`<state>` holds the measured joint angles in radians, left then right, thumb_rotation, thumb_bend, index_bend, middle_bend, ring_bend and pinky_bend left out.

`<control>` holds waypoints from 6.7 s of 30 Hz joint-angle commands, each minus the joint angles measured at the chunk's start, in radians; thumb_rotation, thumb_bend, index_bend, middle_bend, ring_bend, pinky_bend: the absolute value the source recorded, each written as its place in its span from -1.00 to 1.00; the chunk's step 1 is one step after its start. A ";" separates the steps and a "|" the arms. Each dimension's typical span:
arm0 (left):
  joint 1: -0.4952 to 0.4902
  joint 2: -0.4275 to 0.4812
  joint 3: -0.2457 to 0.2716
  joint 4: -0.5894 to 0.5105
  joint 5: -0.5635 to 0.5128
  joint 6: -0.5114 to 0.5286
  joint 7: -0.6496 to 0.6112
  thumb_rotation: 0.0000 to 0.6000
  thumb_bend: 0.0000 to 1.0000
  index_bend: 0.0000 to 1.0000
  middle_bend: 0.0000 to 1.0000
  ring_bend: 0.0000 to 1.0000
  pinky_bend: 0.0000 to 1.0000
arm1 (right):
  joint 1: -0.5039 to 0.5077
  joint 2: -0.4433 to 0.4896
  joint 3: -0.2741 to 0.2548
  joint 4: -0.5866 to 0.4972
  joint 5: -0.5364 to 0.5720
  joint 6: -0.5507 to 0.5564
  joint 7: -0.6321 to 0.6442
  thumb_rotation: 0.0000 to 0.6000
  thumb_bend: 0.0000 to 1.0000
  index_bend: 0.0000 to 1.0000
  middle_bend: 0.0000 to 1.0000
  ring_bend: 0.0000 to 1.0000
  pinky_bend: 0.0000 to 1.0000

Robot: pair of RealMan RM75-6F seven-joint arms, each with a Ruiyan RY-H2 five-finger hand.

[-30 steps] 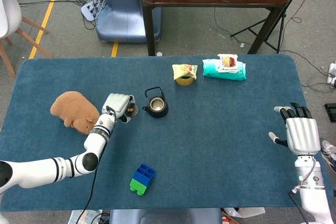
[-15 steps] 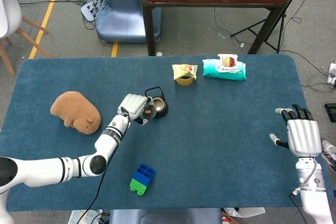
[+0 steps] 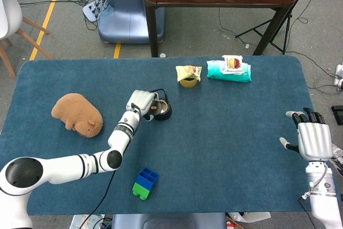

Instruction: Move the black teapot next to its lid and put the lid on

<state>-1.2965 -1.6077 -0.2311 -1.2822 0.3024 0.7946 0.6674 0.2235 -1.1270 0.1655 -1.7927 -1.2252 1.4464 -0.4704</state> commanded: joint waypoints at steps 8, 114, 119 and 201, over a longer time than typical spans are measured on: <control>-0.043 -0.053 -0.002 0.068 -0.032 -0.029 0.023 1.00 -0.47 -0.05 0.78 0.88 1.00 | -0.002 0.003 -0.001 -0.003 0.013 -0.007 -0.002 1.00 -0.82 -0.37 -0.28 -0.64 -0.57; -0.008 0.035 0.054 -0.063 0.073 -0.006 -0.026 1.00 -0.47 -0.37 0.76 0.86 1.00 | -0.023 0.021 0.003 -0.016 0.042 0.011 -0.006 1.00 -0.82 -0.36 -0.28 -0.64 -0.57; 0.055 0.108 0.044 -0.156 0.137 0.041 -0.099 1.00 -0.47 -0.38 0.73 0.83 1.00 | -0.022 0.024 0.017 -0.011 0.060 0.013 0.002 1.00 -0.82 -0.36 -0.28 -0.64 -0.57; 1.164 0.378 0.225 -0.413 1.099 0.839 -0.475 0.14 -0.47 -0.57 -0.61 -0.70 -0.54 | -0.146 0.082 -0.123 0.124 -0.280 0.066 0.291 1.00 -0.81 -0.55 -0.51 -0.80 -0.73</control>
<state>-0.1331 -1.2295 -0.0057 -1.6952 1.4012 1.6346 0.1914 0.0773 -1.0451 0.0426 -1.6687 -1.5047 1.5121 -0.1789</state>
